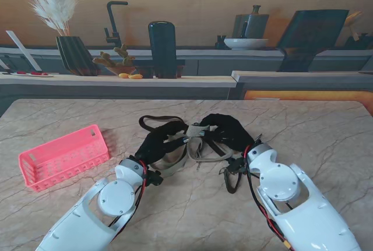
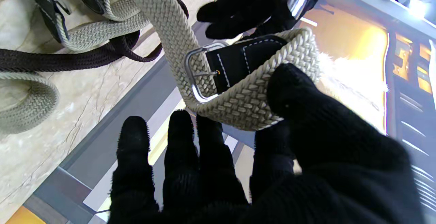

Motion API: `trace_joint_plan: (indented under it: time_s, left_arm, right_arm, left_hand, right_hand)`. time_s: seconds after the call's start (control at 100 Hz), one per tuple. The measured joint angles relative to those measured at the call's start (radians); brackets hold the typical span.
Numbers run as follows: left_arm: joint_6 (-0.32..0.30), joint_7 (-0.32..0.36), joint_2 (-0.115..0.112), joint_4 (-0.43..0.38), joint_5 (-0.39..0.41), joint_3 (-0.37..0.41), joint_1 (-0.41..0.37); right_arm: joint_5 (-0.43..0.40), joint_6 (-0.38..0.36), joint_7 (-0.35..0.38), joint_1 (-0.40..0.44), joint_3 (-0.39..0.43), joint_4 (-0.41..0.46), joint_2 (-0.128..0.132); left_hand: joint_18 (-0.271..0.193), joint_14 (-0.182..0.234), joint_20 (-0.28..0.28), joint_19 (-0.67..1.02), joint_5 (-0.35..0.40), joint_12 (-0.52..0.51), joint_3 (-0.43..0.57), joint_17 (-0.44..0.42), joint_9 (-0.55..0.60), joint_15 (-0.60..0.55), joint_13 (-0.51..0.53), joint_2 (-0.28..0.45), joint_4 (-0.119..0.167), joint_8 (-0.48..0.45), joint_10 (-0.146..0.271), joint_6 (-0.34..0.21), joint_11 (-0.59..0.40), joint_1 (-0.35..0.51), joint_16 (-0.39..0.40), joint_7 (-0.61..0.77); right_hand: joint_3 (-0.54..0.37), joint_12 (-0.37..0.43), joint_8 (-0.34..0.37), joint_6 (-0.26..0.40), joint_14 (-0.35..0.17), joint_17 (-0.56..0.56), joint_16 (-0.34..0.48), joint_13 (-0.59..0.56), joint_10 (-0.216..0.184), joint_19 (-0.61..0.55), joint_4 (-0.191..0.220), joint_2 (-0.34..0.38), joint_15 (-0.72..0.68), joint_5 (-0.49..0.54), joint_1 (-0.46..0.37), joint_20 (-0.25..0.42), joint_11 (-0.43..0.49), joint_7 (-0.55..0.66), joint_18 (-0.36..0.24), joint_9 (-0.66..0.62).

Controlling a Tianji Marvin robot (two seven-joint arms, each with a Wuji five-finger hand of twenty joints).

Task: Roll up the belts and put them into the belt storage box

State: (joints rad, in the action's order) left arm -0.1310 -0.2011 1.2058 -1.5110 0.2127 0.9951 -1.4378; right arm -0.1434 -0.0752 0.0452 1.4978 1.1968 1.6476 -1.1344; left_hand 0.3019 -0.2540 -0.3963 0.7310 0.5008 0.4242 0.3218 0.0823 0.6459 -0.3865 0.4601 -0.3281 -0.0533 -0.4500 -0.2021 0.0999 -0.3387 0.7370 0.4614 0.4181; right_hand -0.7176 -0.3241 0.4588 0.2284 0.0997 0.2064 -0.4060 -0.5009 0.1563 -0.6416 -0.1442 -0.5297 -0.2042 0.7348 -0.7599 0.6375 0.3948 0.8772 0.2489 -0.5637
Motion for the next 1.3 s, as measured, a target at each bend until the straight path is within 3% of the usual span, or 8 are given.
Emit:
trace_joint_plan:
  time_s: [0.17, 0.41, 0.68, 0.83, 1.0, 1.03, 1.2, 1.3]
  left_arm:
    - [0.002, -0.01, 0.0, -0.022, 0.036, -0.002, -0.014]
    - [0.011, -0.01, 0.003, -0.026, -0.032, -0.019, -0.014]
    - [0.049, -0.043, 0.019, -0.024, -0.065, -0.029, -0.012]
    - [0.074, -0.06, 0.029, -0.026, -0.096, -0.033, -0.015]
    - [0.108, -0.078, 0.04, -0.038, -0.138, -0.037, -0.021]
    - [0.111, -0.084, 0.042, -0.038, -0.138, -0.039, -0.021]
    - [0.126, -0.116, 0.054, -0.037, -0.128, -0.047, -0.021]
    - [0.143, -0.117, 0.061, -0.04, -0.175, -0.045, -0.021]
  right_arm:
    - [-0.062, -0.022, -0.061, -0.013, -0.037, -0.03, -0.008]
    - [-0.113, -0.053, -0.09, -0.04, -0.08, -0.078, -0.017]
    - [-0.184, -0.092, -0.105, -0.066, -0.109, -0.114, -0.017]
    - [-0.236, -0.12, -0.13, -0.077, -0.123, -0.133, -0.016]
    - [-0.295, -0.141, -0.165, -0.084, -0.133, -0.15, -0.016]
    - [-0.295, -0.142, -0.165, -0.085, -0.133, -0.153, -0.016]
    - [-0.361, -0.143, -0.187, -0.089, -0.135, -0.16, -0.016]
    - [-0.375, -0.139, -0.202, -0.089, -0.135, -0.161, -0.016]
  left_hand:
    - [0.016, -0.021, -0.037, 0.101, 0.094, 0.072, 0.029, 0.045, 0.152, -0.136, 0.141, 0.0, 0.0, -0.04, 0.012, 0.0, -0.097, 0.0, 0.093, 0.086]
    - [0.02, -0.045, -0.062, 0.162, 0.148, 0.07, 0.029, 0.073, 0.224, -0.182, 0.193, -0.004, 0.0, -0.053, 0.01, 0.063, -0.114, -0.025, 0.105, 0.127]
    - [0.02, -0.056, -0.089, 0.229, 0.191, 0.044, 0.006, 0.112, 0.282, -0.246, 0.244, -0.004, 0.0, -0.053, -0.001, 0.091, -0.132, -0.019, 0.096, 0.177]
    - [0.016, -0.057, -0.103, 0.266, 0.191, 0.041, 0.004, 0.138, 0.309, -0.287, 0.272, -0.02, -0.01, -0.048, -0.001, 0.094, -0.155, 0.082, 0.075, 0.209]
    - [0.004, -0.057, -0.117, 0.305, 0.178, 0.099, 0.129, 0.187, 0.374, -0.351, 0.328, -0.119, -0.044, 0.013, 0.014, 0.105, -0.185, 0.164, 0.059, 0.27]
    - [0.002, -0.055, -0.123, 0.316, 0.178, 0.123, 0.158, 0.202, 0.394, -0.367, 0.346, -0.124, -0.067, 0.014, 0.025, 0.108, -0.181, 0.164, 0.059, 0.283]
    - [0.004, -0.052, -0.128, 0.347, 0.158, 0.203, 0.24, 0.252, 0.431, -0.436, 0.384, -0.157, -0.069, 0.015, 0.024, 0.123, -0.175, 0.164, 0.1, 0.347]
    - [0.006, -0.051, -0.137, 0.367, 0.145, 0.229, 0.276, 0.256, 0.431, -0.463, 0.384, -0.168, -0.069, 0.005, 0.024, 0.123, -0.189, 0.163, 0.145, 0.383]
  right_hand:
    - [0.0, -0.015, 0.0, 0.0, 0.0, 0.01, -0.01, -0.02, 0.0, 0.0, 0.0, 0.0, -0.026, 0.0, 0.001, 0.009, 0.026, 0.0, 0.0, -0.001]
    - [-0.006, -0.023, 0.0, -0.001, 0.0, 0.01, -0.022, -0.02, 0.0, 0.001, 0.0, 0.0, -0.039, 0.0, 0.001, 0.013, 0.04, 0.0, 0.0, -0.001]
    - [-0.008, -0.024, 0.0, -0.003, -0.001, 0.01, -0.025, -0.02, 0.0, 0.001, 0.0, 0.0, -0.05, 0.0, 0.001, 0.013, 0.046, 0.0, 0.0, -0.001]
    - [-0.008, -0.024, 0.0, -0.003, -0.001, 0.011, -0.025, -0.02, 0.0, 0.001, 0.0, 0.0, -0.05, 0.0, 0.002, 0.013, 0.054, 0.0, 0.0, -0.001]
    - [-0.014, -0.024, 0.0, -0.003, -0.001, 0.011, -0.026, -0.02, 0.0, 0.001, 0.0, -0.001, -0.052, 0.0, 0.002, 0.013, 0.057, 0.005, 0.0, -0.001]
    - [-0.018, -0.024, 0.0, -0.003, -0.001, 0.011, -0.026, -0.02, 0.0, 0.001, 0.0, -0.001, -0.052, 0.0, 0.002, 0.013, 0.058, 0.006, 0.0, -0.001]
    - [-0.015, -0.025, -0.003, 0.023, -0.001, 0.013, -0.032, -0.03, 0.0, 0.001, -0.001, -0.001, -0.074, -0.001, 0.012, 0.013, 0.066, 0.007, 0.0, -0.024]
    - [-0.004, -0.033, -0.015, 0.027, -0.001, 0.022, -0.037, -0.03, 0.0, 0.001, -0.001, -0.001, -0.075, -0.008, 0.013, 0.013, 0.071, 0.008, 0.0, -0.036]
